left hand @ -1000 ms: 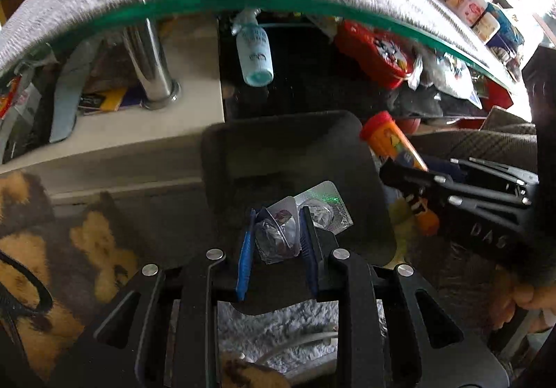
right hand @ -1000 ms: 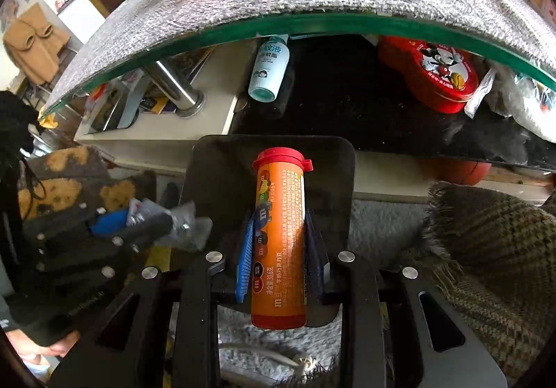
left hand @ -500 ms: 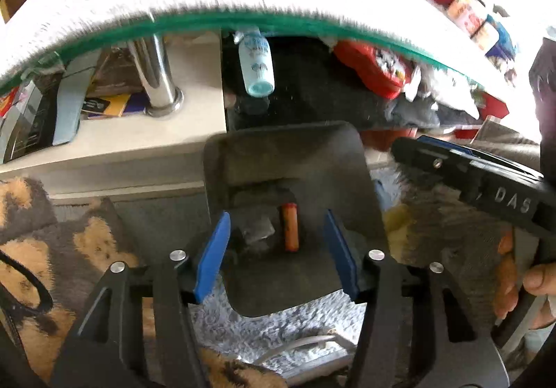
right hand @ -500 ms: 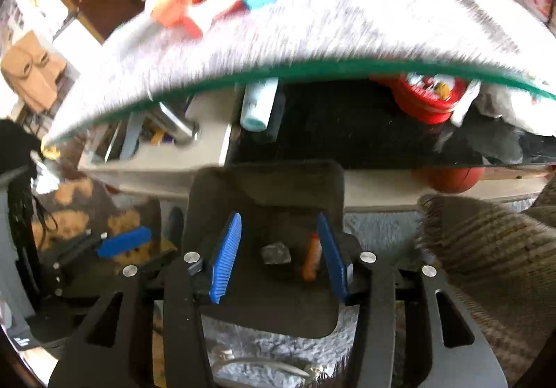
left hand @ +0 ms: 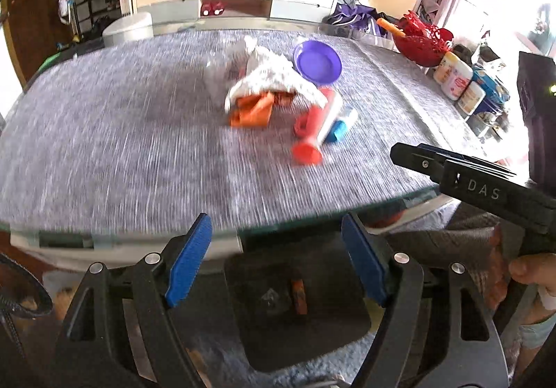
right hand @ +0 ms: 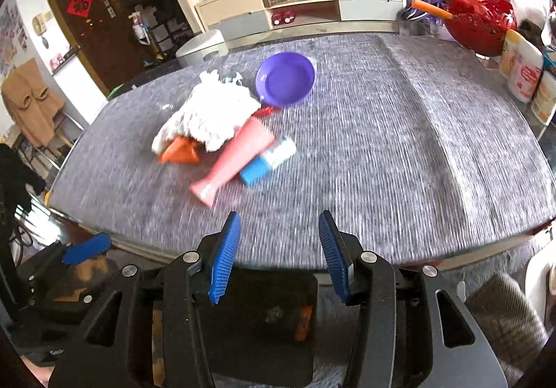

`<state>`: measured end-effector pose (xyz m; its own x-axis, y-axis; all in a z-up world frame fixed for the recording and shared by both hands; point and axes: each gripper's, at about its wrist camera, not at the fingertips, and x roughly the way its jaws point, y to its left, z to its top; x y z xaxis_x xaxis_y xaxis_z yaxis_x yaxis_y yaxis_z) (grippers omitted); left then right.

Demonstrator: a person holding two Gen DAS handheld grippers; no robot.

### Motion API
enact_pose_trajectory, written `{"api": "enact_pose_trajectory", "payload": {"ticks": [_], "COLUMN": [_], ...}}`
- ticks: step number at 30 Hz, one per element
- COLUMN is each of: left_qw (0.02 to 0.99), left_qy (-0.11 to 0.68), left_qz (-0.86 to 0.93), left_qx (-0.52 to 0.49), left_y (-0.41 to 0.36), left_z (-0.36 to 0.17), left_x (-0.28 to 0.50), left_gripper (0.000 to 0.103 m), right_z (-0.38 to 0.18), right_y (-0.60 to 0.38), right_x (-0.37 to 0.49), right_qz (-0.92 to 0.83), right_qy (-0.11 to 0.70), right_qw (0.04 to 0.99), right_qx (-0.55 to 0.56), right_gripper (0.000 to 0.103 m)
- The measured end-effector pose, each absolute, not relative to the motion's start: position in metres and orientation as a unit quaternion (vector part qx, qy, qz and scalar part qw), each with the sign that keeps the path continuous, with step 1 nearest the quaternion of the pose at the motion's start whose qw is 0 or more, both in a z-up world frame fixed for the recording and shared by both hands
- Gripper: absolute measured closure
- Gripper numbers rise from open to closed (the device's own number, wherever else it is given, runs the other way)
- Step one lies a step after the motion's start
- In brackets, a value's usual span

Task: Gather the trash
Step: 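Grasp the small blue bottle with the right gripper while the left grasps the pink cone cup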

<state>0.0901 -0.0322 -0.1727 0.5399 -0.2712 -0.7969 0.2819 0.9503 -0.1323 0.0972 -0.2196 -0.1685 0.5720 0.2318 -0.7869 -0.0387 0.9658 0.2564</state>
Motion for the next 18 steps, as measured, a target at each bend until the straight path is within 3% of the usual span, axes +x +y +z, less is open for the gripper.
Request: {"api": "enact_pose_trajectory", "payload": {"ticks": [9,14,18], "left_qw": [0.873,0.870,0.869], "left_qy": [0.450,0.453,0.452], "left_qz": [-0.187,-0.196,-0.202], "left_qx": [0.017,0.019,0.015], "left_y": [-0.053,-0.063,-0.066], "left_z": [-0.179,-0.183,-0.188], "left_x": [0.126,0.140,0.151], "left_gripper": [0.030,0.031,0.036], "right_z": [-0.184,-0.192,-0.195], "right_y": [-0.212,-0.207,-0.208], "right_x": [0.139,0.160,0.169], "right_qz": [0.085,0.072,0.074], "right_qy": [0.475,0.489,0.494], "right_qw": [0.866,0.861,0.855], "right_qx": [0.129,0.123,0.139], "right_gripper": [0.057,0.069,0.070]}}
